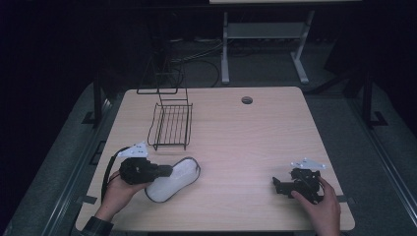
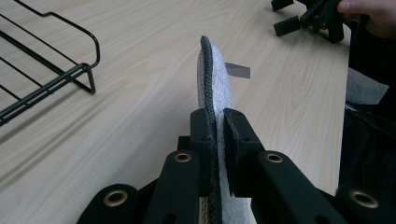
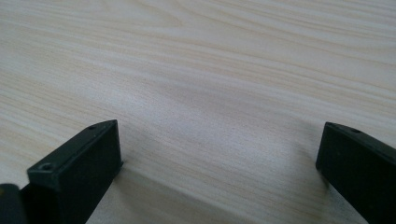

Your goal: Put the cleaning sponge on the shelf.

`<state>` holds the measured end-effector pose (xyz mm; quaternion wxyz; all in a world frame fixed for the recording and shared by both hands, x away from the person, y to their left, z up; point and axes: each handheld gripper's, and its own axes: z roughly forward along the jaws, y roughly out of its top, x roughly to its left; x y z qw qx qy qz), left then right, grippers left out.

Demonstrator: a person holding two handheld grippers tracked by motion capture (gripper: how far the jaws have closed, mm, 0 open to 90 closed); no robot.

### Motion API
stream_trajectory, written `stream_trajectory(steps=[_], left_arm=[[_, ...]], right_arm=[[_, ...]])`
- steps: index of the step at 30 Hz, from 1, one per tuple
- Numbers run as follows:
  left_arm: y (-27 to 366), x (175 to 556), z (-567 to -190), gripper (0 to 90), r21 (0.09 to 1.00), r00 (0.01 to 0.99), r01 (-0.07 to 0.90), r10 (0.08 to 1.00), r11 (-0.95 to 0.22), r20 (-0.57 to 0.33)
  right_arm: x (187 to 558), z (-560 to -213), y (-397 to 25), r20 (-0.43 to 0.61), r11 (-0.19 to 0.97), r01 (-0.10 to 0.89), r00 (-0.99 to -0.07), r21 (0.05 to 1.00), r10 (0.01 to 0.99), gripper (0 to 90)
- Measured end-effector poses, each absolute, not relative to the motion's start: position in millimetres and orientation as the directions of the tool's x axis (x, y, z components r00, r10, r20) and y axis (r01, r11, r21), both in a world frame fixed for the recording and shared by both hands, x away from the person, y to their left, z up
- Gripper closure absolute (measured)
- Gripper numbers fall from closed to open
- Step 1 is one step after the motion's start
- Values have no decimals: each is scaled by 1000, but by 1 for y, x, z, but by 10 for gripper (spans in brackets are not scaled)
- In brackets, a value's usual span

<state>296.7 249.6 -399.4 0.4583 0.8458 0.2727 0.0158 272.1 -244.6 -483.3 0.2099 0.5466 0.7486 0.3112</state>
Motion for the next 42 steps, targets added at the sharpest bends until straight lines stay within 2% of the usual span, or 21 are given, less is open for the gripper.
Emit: stream_trajectory(steps=[42], left_arm=[[278, 345, -361, 830, 838, 802, 447, 556, -314, -219]], right_arm=[[272, -483, -244, 27, 206, 689, -311, 695, 950, 0]])
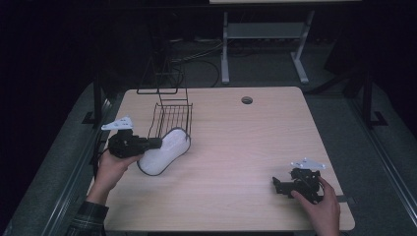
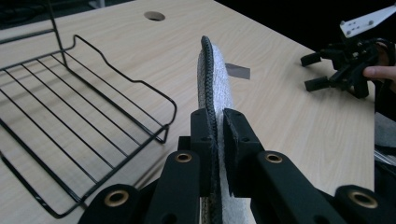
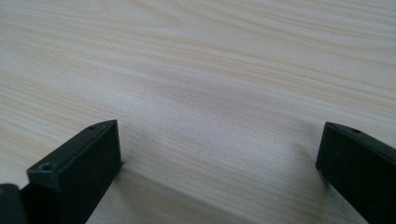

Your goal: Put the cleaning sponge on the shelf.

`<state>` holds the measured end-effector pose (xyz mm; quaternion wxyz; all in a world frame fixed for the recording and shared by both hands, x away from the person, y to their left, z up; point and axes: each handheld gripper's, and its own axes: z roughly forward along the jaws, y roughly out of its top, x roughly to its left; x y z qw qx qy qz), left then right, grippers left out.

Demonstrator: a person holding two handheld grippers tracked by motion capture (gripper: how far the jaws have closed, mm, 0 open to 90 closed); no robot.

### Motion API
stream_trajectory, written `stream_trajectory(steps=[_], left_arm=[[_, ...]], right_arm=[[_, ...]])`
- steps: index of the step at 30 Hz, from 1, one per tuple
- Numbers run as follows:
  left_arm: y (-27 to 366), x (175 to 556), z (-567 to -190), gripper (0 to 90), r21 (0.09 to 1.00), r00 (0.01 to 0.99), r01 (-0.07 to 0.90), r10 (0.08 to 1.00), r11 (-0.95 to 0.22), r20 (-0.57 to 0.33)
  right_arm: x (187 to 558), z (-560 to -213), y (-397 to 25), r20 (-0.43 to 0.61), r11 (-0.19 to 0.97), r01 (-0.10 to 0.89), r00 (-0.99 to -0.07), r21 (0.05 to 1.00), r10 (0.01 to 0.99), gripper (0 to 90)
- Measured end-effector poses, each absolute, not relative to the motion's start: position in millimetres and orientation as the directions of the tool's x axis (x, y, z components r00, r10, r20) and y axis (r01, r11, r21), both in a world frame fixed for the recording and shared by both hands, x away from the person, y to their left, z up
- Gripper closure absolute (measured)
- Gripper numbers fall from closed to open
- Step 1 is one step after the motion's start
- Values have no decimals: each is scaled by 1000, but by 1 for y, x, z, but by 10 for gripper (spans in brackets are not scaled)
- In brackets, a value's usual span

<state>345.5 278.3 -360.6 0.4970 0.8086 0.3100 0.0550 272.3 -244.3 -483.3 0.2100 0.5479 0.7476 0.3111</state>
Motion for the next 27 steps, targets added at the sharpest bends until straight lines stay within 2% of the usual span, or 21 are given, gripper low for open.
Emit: stream_trajectory(steps=[27], left_arm=[[304, 397, -339, 832, 876, 738, 439, 636, -198, -226]], right_arm=[[273, -483, -244, 26, 203, 689, -306, 696, 952, 0]])
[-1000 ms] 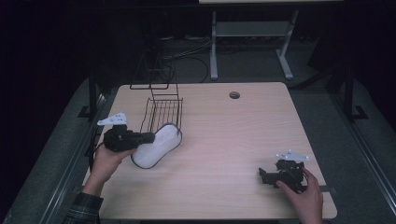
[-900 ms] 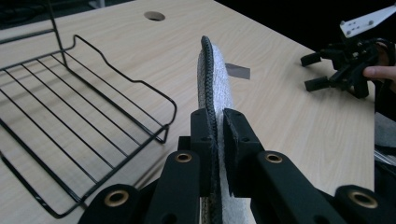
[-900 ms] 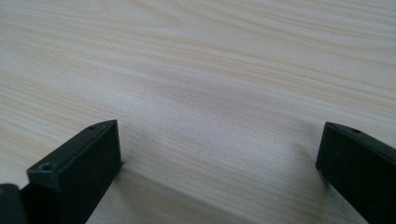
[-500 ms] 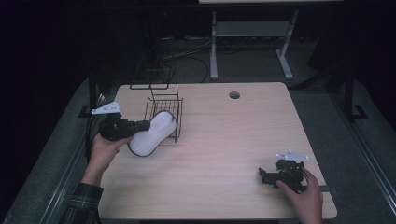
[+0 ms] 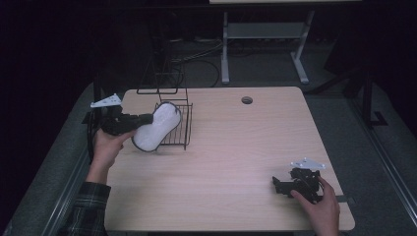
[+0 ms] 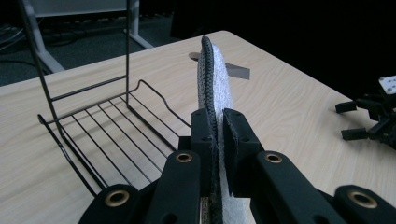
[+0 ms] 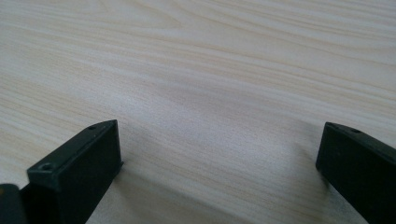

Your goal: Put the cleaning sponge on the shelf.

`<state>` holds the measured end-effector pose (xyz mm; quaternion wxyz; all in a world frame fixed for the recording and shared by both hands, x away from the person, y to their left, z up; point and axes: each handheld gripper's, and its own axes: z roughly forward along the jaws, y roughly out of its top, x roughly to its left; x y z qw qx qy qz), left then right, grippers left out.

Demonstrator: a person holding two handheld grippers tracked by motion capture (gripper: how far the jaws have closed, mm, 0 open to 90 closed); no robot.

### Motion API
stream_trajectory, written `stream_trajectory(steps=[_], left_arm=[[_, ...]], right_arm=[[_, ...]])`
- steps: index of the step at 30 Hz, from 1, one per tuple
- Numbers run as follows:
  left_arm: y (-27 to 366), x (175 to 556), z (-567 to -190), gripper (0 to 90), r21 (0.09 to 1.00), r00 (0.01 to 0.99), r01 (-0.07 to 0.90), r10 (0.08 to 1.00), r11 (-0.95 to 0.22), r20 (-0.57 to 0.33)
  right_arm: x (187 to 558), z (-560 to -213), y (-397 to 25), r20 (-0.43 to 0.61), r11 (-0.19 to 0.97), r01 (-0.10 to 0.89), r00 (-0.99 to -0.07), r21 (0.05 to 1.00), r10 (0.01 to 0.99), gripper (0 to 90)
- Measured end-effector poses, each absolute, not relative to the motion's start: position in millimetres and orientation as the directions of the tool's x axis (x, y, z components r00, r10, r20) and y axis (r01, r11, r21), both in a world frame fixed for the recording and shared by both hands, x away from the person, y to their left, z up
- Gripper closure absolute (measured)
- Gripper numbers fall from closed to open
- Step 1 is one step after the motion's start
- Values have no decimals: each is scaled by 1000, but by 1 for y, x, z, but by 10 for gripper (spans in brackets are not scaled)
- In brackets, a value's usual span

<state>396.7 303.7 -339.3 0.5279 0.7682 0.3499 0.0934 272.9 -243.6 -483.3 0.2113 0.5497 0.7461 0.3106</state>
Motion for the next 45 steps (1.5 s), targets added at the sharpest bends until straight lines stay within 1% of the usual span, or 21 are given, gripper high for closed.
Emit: stream_trajectory(steps=[9, 13, 20, 31, 45], left_arm=[[308, 416, -343, 832, 858, 713, 474, 658, -199, -241], [308, 426, -347, 832, 847, 695, 498, 669, -185, -262], [310, 441, -349, 832, 837, 676, 516, 688, -184, -266], [302, 466, -361, 832, 814, 655, 558, 688, -159, -314], [284, 483, -387, 832, 779, 637, 608, 679, -153, -365]], right_arm=[[273, -483, -244, 27, 203, 689, -307, 696, 951, 0], [273, -483, -244, 27, 202, 689, -307, 696, 951, 0], [273, -483, -243, 27, 202, 689, -306, 696, 952, 0], [273, -483, -243, 27, 202, 689, -306, 696, 951, 0], [273, -483, -243, 27, 202, 689, -307, 696, 951, 0]])
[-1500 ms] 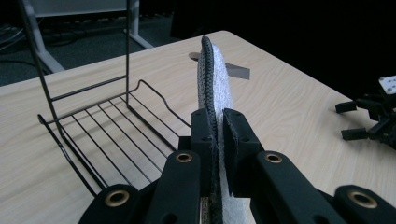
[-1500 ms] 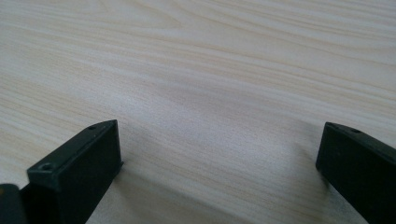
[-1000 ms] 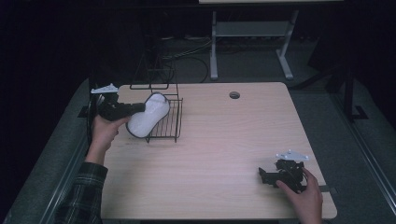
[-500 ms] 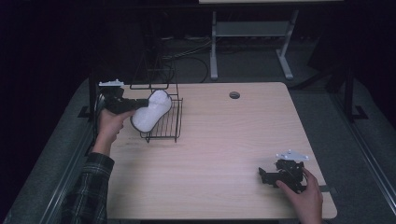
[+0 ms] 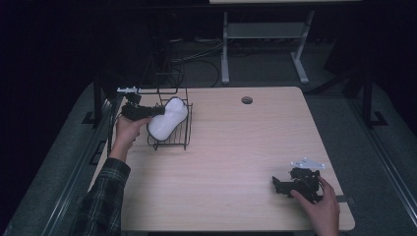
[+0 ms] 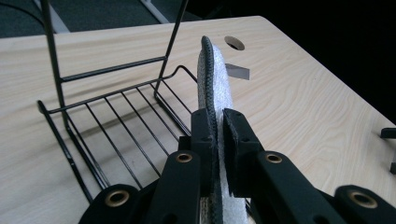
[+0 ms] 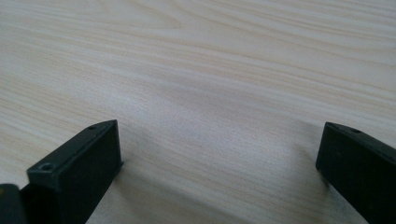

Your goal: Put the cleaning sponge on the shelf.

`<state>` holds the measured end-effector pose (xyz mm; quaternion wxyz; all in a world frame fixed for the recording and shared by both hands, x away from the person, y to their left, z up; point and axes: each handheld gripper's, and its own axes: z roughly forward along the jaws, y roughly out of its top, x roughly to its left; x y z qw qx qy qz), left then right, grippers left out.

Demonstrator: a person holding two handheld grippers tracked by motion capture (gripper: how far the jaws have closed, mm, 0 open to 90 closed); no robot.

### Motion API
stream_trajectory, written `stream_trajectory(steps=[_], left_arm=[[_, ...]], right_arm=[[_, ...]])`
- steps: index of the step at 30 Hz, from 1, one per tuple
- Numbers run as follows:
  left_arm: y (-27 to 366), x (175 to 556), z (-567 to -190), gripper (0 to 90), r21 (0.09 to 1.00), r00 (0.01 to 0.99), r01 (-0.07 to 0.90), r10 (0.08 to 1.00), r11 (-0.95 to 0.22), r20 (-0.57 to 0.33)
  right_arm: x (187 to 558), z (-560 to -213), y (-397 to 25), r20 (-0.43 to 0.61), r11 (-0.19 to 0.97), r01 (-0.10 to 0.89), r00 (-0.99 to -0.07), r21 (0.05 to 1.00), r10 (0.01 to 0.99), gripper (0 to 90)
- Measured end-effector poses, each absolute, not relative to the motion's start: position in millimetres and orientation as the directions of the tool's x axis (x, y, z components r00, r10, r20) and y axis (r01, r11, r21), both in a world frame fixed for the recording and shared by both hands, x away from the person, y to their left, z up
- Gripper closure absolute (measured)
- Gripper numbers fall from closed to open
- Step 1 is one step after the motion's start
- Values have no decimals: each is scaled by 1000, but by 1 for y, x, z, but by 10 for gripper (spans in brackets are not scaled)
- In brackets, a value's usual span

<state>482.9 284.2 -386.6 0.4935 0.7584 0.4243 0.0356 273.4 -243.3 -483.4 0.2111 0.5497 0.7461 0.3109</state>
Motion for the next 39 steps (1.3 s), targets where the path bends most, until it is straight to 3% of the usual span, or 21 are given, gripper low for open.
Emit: stream_trajectory(steps=[34, 39], left_arm=[[290, 497, -411, 760, 754, 561, 630, 781, -188, -273], [291, 497, -413, 711, 745, 545, 635, 803, -207, -242]], right_arm=[[273, -483, -243, 27, 203, 689, -307, 696, 951, 0], [273, -483, -243, 27, 203, 689, -307, 696, 951, 0]])
